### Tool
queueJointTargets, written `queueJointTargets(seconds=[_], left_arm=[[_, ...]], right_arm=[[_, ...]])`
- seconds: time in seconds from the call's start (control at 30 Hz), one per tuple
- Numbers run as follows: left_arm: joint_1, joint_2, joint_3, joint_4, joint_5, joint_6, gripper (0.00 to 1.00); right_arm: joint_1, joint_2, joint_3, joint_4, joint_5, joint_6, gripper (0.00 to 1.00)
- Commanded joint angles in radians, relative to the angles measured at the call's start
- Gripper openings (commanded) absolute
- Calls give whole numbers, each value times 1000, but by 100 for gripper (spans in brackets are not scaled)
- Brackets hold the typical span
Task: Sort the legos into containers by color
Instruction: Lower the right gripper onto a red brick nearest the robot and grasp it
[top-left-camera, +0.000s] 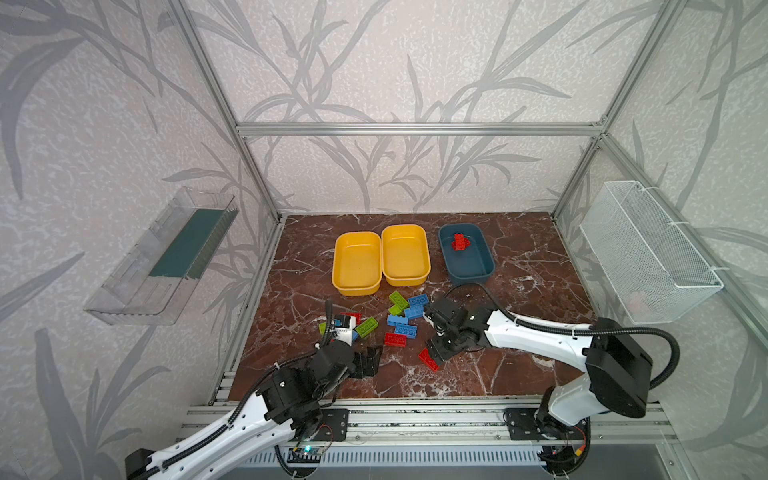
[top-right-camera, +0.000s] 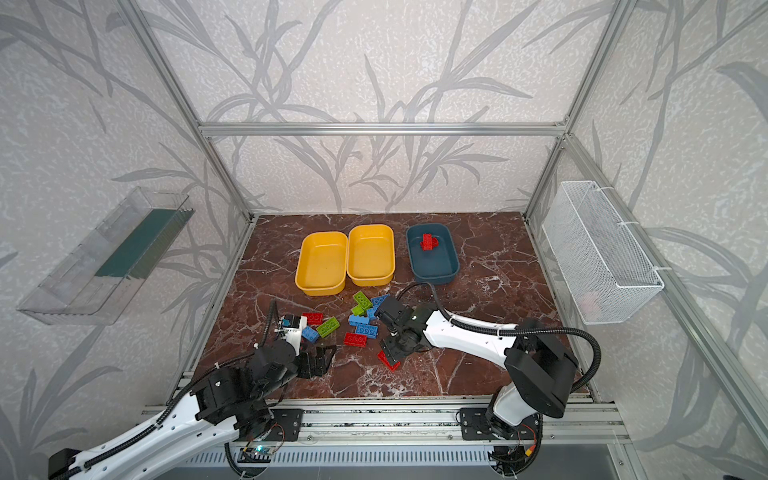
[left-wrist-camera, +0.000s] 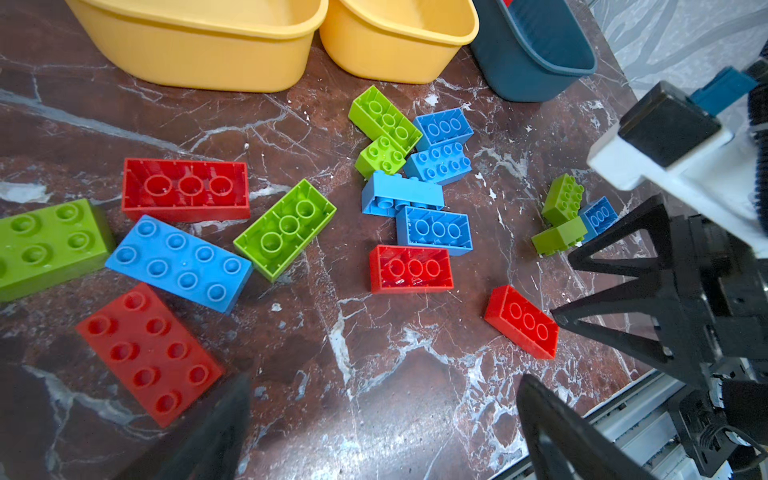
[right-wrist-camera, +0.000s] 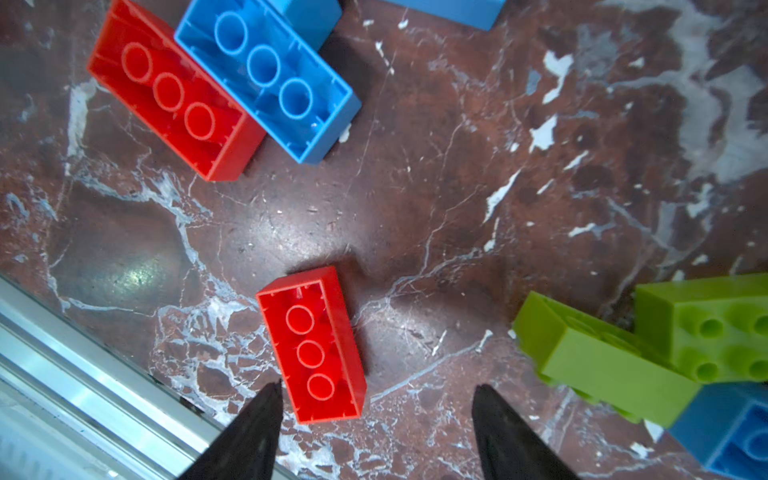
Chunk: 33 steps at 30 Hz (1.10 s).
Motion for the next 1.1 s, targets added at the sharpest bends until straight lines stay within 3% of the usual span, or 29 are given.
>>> queueJointTargets(seconds=[0.0,0.57,0.73,0.93,1.07], left_arm=[[-3,-41,-19,-36,-22,-42,99],[-4,-87,-55,-51,-30,-78,99],[-4,-88,-54,-50,-30,-82,99],[-4,-76,-39,-35,-23,-77,99],[-4,-44,-29,-8,-26,-64,99]], right_arm=[[31,8,-5,54,-10,12,74],[84,148,-3,151,-56,23,69],[98,161,13,109,-5,30,57],[103,159,25,48,70,47,35],[103,148,55,-6,140,75,25]])
